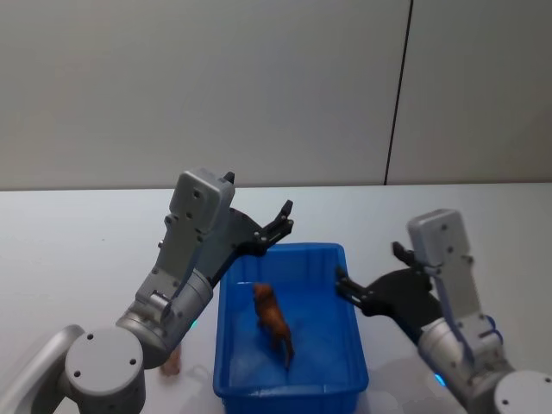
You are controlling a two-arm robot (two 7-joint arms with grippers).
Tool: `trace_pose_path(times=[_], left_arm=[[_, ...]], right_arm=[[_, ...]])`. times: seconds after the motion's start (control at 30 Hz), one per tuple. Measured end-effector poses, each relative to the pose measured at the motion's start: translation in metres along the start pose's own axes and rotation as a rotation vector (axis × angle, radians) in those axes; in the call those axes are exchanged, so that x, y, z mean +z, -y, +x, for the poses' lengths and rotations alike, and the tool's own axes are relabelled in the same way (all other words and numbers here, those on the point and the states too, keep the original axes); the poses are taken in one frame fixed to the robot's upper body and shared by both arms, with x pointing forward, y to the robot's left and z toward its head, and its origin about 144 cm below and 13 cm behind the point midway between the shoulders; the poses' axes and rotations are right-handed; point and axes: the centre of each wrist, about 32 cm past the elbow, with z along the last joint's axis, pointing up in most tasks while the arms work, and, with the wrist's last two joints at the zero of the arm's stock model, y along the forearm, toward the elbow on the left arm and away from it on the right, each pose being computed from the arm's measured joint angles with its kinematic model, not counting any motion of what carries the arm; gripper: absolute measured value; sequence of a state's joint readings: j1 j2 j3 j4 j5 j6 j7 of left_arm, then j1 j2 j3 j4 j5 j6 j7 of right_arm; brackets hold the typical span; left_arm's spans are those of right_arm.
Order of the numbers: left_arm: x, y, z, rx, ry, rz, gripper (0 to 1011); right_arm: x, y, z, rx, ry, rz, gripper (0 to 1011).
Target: Pick up the two dolls from the table and place them into the box.
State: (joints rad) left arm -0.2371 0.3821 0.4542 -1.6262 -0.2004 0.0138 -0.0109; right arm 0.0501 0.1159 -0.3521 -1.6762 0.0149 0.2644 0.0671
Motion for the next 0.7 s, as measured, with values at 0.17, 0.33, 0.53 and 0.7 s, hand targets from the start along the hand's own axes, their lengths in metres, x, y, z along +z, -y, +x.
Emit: trace_pose_path(times=[0.17,0.33,0.53,0.7], left_arm=[[0.0,0.0,0.0,0.0,0.0,0.0,1001],[0.0,0.0,0.0,0.0,0.0,0.0,1001],[0.0,0.0,0.0,0.0,0.0,0.0,1001],[0.0,0.0,0.0,0.0,0.0,0.0,1001]], right_arm=[[-0.003,0.01,0.007,-0.069,-0.002,-0.016,1001],[-0.008,0.021,0.018,-0.145,-0.007,-0.045,1001],[-0.017,0.03,0.03,-0.225,-0.014,-0.086,1001],[-0.024,0.034,0.038,-0.265,-0.02,-0.117,1001]])
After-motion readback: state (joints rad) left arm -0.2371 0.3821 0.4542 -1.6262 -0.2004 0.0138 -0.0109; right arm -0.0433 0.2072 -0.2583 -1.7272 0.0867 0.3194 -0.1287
